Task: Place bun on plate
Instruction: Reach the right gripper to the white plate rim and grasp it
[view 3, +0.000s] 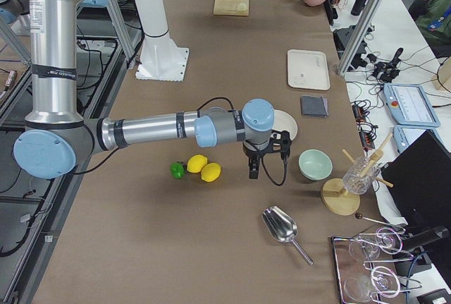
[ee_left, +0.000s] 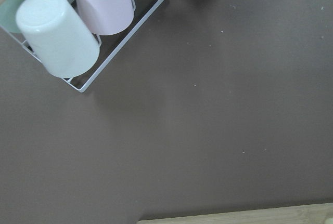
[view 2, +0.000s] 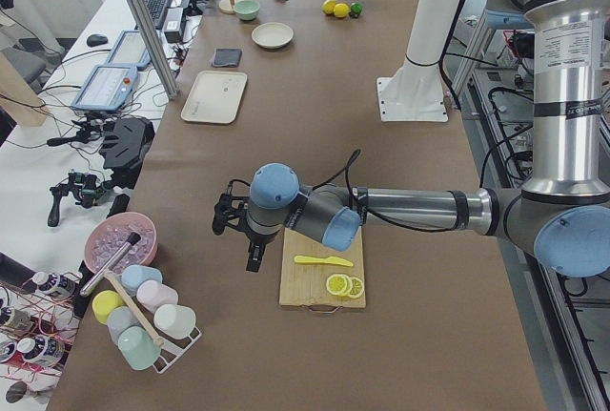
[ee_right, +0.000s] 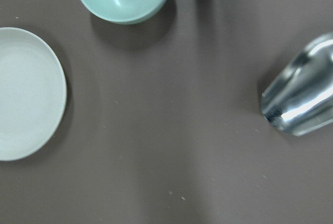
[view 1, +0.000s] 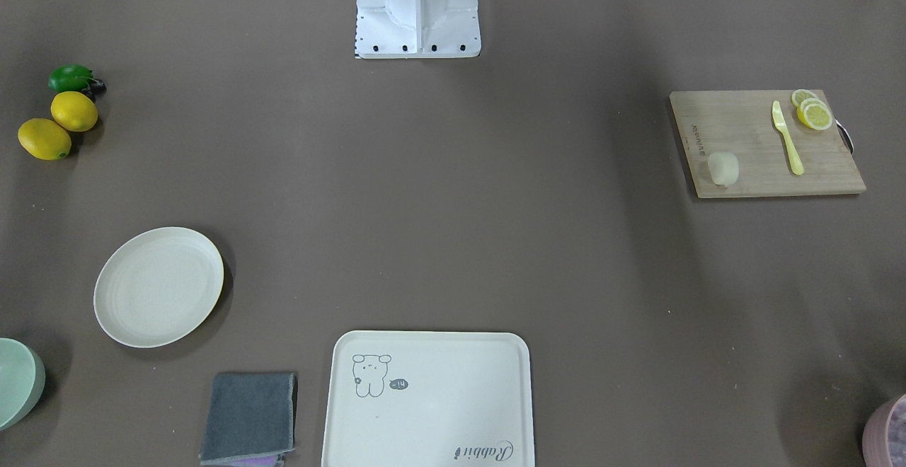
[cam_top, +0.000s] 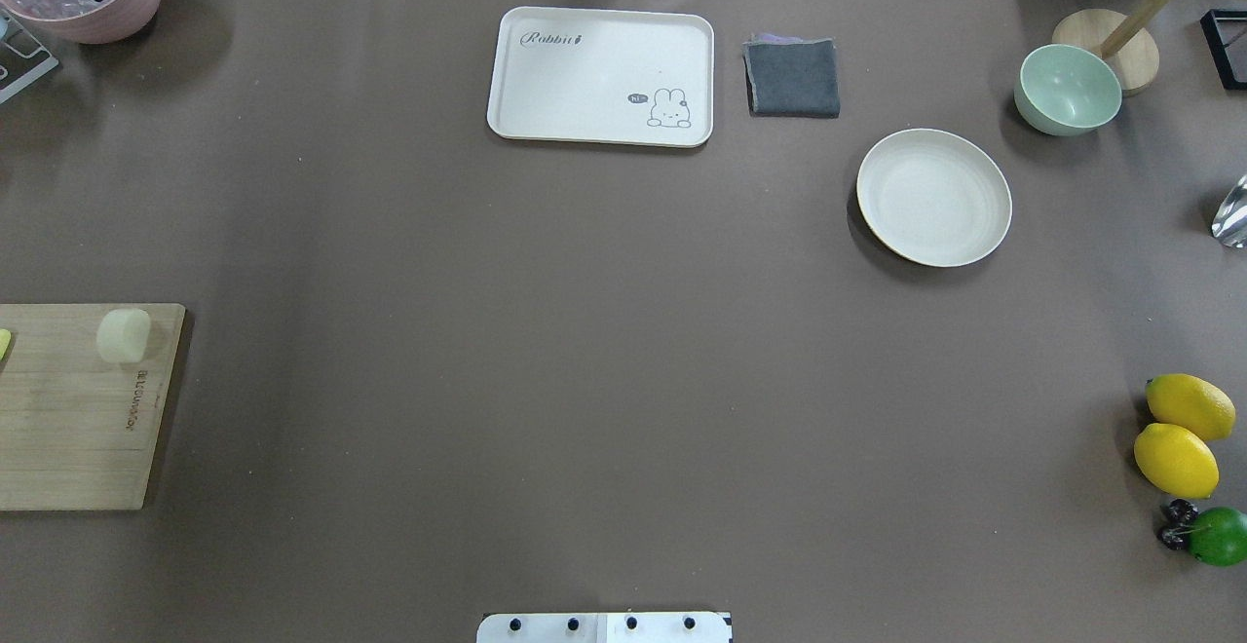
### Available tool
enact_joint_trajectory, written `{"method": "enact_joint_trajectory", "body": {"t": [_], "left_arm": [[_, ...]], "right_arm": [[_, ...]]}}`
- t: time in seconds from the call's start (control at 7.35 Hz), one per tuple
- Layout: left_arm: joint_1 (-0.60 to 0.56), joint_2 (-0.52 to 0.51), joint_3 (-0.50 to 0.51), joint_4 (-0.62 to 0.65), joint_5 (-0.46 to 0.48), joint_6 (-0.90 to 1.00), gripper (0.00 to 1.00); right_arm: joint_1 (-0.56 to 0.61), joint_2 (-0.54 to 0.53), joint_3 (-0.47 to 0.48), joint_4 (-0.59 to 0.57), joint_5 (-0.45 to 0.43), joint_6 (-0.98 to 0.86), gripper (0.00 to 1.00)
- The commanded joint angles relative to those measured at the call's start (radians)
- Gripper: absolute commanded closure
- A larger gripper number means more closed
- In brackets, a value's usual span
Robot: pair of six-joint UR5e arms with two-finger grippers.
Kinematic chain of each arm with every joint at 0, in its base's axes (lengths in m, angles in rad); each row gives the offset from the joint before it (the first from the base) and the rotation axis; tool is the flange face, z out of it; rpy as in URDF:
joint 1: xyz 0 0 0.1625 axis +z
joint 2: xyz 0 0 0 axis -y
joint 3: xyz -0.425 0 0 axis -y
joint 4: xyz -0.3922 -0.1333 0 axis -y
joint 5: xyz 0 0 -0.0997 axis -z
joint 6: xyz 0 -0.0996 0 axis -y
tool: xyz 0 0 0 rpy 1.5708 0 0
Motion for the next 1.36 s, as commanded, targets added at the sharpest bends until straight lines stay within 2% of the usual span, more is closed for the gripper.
{"method": "enact_joint_trajectory", "body": {"t": [0.0, 0.27, 0.41, 0.68, 1.22], "left_arm": [[0.039, 0.006, 0.004, -0.070, 0.006, -0.030, 0.02], [0.050, 0.012, 0.038, -0.186, 0.006, -0.036, 0.02], [0.065, 0.014, 0.043, -0.219, 0.008, -0.129, 0.02], [0.166, 0.015, 0.046, -0.367, 0.098, -0.370, 0.02], [0.198, 0.015, 0.044, -0.382, 0.112, -0.421, 0.02]], "right_arm": [[-0.154, 0.122, -0.049, 0.141, -0.092, 0.196, 0.00], [-0.245, 0.201, -0.156, 0.262, -0.148, 0.277, 0.00], [-0.286, 0.224, -0.209, 0.351, -0.203, 0.351, 0.00], [-0.377, 0.271, -0.247, 0.379, -0.290, 0.465, 0.00], [-0.445, 0.258, -0.344, 0.459, -0.314, 0.470, 0.00]]}}
